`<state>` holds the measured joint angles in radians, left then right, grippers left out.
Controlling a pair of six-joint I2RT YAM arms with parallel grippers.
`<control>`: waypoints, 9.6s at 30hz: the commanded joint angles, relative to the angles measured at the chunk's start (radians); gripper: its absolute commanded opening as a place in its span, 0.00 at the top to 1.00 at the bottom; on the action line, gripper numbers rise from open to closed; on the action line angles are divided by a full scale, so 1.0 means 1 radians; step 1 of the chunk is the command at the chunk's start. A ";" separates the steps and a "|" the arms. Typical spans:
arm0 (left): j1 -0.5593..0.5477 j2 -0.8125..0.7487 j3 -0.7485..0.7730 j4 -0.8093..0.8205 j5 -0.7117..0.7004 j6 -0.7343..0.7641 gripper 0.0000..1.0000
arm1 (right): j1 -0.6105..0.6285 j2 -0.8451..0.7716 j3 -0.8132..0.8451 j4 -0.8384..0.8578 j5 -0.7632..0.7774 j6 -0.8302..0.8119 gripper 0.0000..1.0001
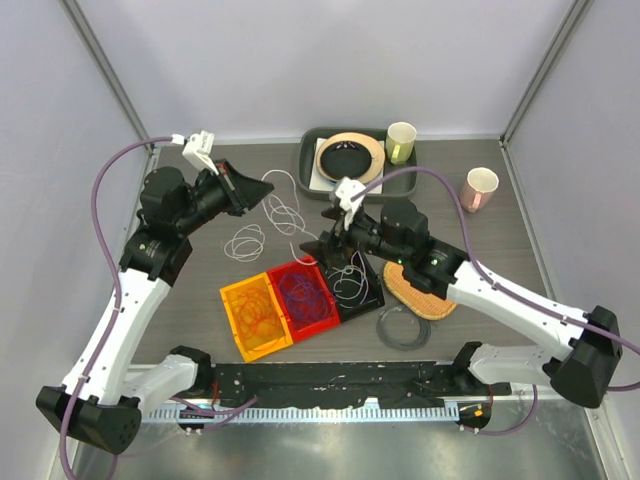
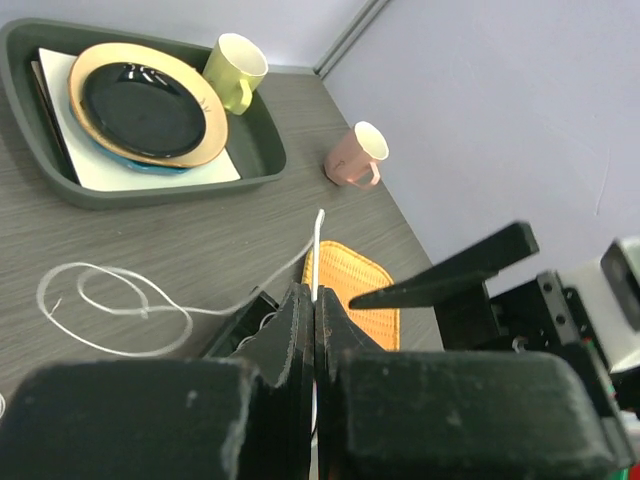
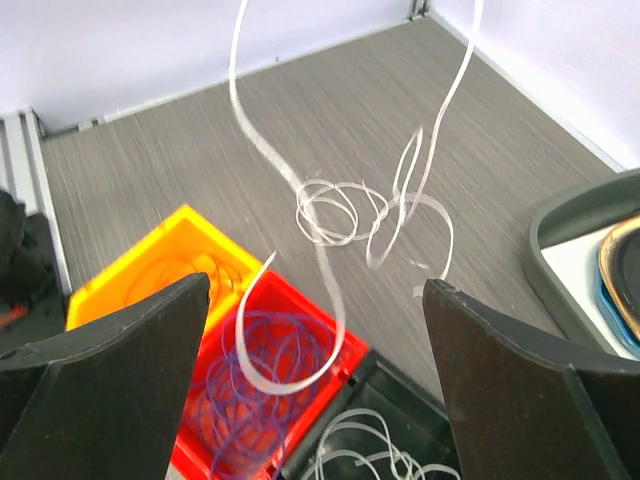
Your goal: Untangle the cables
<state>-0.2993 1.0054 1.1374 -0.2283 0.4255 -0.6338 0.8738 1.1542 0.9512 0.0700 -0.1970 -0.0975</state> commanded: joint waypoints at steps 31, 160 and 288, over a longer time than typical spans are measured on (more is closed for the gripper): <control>-0.029 -0.040 -0.122 -0.008 -0.142 0.005 0.00 | -0.001 0.164 0.181 -0.148 0.327 0.277 0.99; 0.146 0.281 0.099 -0.151 -0.232 -0.026 1.00 | 0.088 -0.163 -0.236 0.160 0.619 0.104 0.08; -0.055 -0.068 -0.407 -0.266 -0.539 -0.219 0.00 | 0.152 0.200 -0.215 -0.232 0.702 0.697 0.65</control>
<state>-0.3576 0.9367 0.7208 -0.4992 -0.1219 -0.8371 1.0237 1.3453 0.6937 -0.1589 0.4931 0.5697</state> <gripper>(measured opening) 0.996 0.252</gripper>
